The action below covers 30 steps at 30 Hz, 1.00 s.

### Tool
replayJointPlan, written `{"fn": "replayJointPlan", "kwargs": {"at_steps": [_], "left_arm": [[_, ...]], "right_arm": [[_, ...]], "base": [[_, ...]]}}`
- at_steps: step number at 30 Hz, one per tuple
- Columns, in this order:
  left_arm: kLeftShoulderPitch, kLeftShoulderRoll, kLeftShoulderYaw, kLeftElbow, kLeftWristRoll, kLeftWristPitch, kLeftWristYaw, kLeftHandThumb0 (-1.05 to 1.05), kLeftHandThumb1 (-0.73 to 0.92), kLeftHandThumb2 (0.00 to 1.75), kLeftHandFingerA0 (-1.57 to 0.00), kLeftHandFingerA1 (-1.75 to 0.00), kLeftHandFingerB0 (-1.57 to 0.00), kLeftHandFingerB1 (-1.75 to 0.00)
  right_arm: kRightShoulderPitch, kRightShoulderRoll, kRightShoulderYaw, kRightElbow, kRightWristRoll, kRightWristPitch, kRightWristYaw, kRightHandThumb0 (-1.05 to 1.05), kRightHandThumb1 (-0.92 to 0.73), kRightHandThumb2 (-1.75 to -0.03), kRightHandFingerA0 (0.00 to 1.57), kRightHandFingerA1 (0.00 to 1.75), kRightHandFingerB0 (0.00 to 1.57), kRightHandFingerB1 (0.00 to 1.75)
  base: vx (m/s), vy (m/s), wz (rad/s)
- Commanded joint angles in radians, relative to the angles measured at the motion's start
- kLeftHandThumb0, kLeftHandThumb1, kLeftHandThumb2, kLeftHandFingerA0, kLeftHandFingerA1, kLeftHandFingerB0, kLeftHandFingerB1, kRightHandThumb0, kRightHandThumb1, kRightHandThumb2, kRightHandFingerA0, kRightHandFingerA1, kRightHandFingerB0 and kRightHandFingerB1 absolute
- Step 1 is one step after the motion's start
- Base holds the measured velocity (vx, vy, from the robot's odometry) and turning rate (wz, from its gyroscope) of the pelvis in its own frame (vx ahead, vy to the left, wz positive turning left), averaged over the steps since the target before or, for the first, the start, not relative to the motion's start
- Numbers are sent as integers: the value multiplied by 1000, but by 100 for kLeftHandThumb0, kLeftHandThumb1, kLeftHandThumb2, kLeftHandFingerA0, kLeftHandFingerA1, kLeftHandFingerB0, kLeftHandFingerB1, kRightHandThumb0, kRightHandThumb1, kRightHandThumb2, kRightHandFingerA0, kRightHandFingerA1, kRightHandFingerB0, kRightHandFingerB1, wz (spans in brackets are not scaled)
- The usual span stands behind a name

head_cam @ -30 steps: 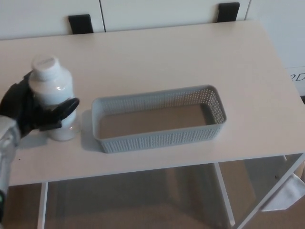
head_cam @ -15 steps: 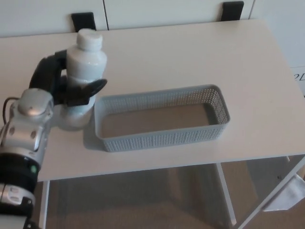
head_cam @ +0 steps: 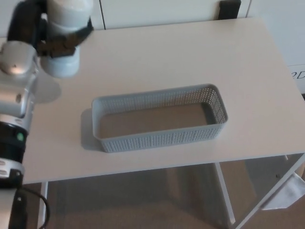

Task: The robot walk up to a desk on which a bottle is kept on the left hand side and a container is kept on the right hand side. The robot uses its left hand to pick up the bottle and places it in the container.

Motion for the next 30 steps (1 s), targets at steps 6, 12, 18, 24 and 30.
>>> {"fn": "replayJointPlan", "kwargs": {"at_steps": [6, 12, 18, 24, 30], "left_arm": [[-17, -84, -7, -268, -25, 18, -7, -14, 76, 76, -113, -123, -78, -109], [36, -184, -109, -399, 11, 73, -22, -11, 80, 68, -107, -131, -79, -104], [69, -235, -194, -415, 34, 106, -43, -15, 81, 68, -116, -111, -77, -103], [95, -236, -234, -397, 45, 85, -75, -15, 79, 72, -119, -114, -79, -104], [124, -227, -224, -361, 23, 47, -116, -13, 83, 70, -112, -129, -73, -105]], "right_arm": [[18, -9, 26, -49, -27, -19, -34, -64, -36, -53, 42, 44, 33, 33], [1, -12, 24, -32, -13, -14, -9, -61, -37, -53, 41, 47, 31, 34], [-18, -8, 21, -34, -5, 14, -28, -59, -36, -52, 38, 44, 31, 34], [-17, 2, 18, -66, 2, 47, -54, -57, -37, -52, 44, 48, 33, 36], [-6, 2, 25, -90, -5, 54, -52, -60, -38, -52, 38, 46, 27, 34]], "base": [[0, 0, 0], [0, 0, 0], [0, 0, 0], [0, 0, 0], [0, 0, 0]]}}
